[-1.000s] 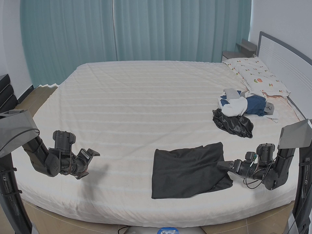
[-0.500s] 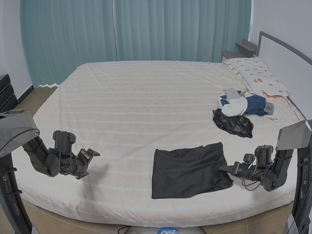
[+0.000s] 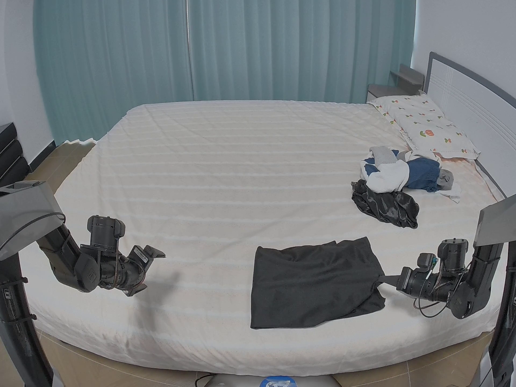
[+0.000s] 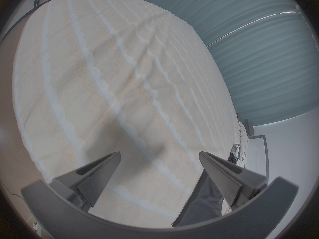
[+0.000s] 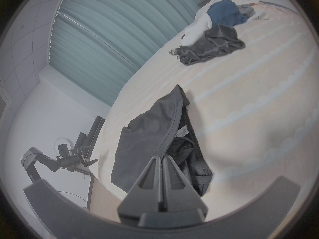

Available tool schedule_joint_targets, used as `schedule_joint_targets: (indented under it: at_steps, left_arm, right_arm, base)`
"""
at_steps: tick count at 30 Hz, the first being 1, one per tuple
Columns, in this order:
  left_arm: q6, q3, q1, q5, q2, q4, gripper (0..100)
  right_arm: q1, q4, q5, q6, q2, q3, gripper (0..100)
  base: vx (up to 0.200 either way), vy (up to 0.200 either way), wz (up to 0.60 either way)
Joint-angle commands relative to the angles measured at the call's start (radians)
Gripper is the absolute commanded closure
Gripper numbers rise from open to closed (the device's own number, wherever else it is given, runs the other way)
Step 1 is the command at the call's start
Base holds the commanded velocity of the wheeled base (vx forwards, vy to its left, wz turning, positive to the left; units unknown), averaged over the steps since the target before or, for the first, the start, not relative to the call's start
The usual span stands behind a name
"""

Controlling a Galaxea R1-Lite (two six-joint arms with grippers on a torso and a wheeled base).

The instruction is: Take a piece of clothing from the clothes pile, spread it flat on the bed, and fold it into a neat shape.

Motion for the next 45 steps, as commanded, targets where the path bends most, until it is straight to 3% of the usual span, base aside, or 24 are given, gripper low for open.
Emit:
schedule_joint_targets:
  at_steps: [1,8,13,21,22,29,36,41,43,45]
  left_arm:
    - [-0.001,-0.001,0.001,0.0,-0.001,0.0,0]
    - [-0.002,-0.001,0.001,0.0,-0.001,0.0,0]
    - [-0.001,-0.001,0.001,0.0,0.001,0.0,0]
    - [-0.001,-0.001,0.001,0.0,0.001,0.0,0]
    - [-0.001,-0.001,0.001,0.0,0.001,0.0,0]
    - [-0.001,-0.001,0.001,0.0,0.001,0.0,0]
    - [-0.004,-0.007,0.002,0.008,0.003,0.0,0]
    - [0.002,-0.003,0.001,0.009,0.004,-0.002,0]
    - [0.004,-0.003,0.001,0.009,0.006,-0.002,0]
    - [0.004,-0.001,-0.001,0.011,0.006,-0.002,0]
  right_arm:
    - [-0.033,0.006,0.001,-0.002,-0.055,0.01,100]
    - [-0.055,0.091,0.003,-0.049,-0.084,0.01,100]
    - [-0.067,0.276,0.004,-0.161,-0.102,-0.021,100]
    - [-0.07,0.291,0.004,-0.19,-0.024,-0.039,100]
    - [-0.07,0.291,0.004,-0.19,-0.021,-0.041,0]
    - [-0.078,0.266,0.009,-0.189,-0.007,-0.091,0]
    - [-0.058,0.199,0.015,-0.022,0.025,-0.188,0]
    - [-0.007,0.101,-0.002,0.127,0.112,-0.268,0]
    - [0.002,0.091,-0.01,0.136,0.131,-0.281,0]
    - [0.025,0.079,-0.06,0.138,0.198,-0.34,0]
  base:
    - [0.0,0.0,0.0]
    - [0.0,0.0,0.0]
    - [0.0,0.0,0.0]
    - [0.0,0.0,0.0]
    - [0.0,0.0,0.0]
    - [0.0,0.0,0.0]
    - [0.0,0.0,0.0]
    - [0.2,0.0,0.0]
    - [0.1,0.0,0.0]
    - [0.0,0.0,0.0]
